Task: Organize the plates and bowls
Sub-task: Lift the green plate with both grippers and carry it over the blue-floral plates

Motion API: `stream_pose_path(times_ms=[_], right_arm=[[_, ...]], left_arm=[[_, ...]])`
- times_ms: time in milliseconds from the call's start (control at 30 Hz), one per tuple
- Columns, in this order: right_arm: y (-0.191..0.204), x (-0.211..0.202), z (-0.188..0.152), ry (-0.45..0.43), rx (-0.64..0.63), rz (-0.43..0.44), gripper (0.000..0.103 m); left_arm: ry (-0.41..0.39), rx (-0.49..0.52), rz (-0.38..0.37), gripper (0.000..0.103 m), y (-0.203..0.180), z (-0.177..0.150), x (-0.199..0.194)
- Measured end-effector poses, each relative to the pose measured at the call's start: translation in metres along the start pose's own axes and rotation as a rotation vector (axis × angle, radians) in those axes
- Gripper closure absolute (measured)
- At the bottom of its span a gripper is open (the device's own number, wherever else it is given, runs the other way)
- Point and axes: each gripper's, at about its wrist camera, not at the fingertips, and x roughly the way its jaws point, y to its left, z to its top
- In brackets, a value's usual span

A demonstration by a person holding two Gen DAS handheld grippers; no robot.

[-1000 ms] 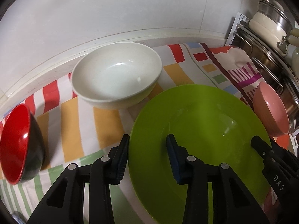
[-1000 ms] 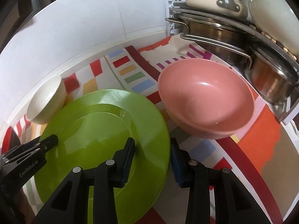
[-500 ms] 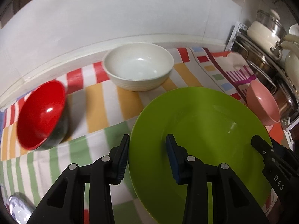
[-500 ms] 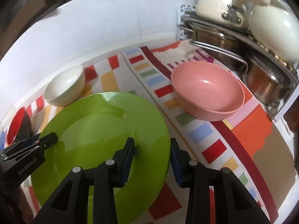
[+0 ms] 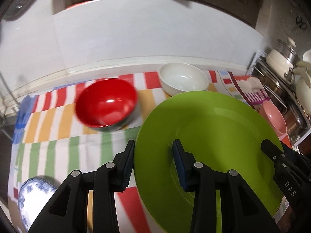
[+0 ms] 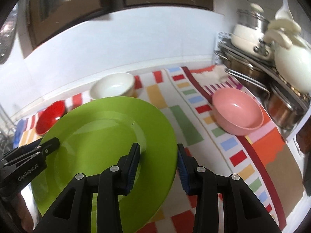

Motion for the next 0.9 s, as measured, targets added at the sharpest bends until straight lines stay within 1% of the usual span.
stream_pose_path(times_ms=[267,500,900], right_arm=[[0.04,-0.026,-0.004,-0.032,-0.07,0.061,0.064],[0.08,-0.04,-0.013,-0.036,-0.126,0.115,0.064],[0.147,-0.062,-0.037,-0.036,-0.197,0.18,0.064]], left_arm=[[-0.038,-0.065,0.05,0.064,0.044,-0.015,-0.035],[-0.048,-0.115,0.097,0.064,0.086,-0.032,-0.056],[-0.054,-0.189,0.151,0.064,0.152,-0.066,-0.09]])
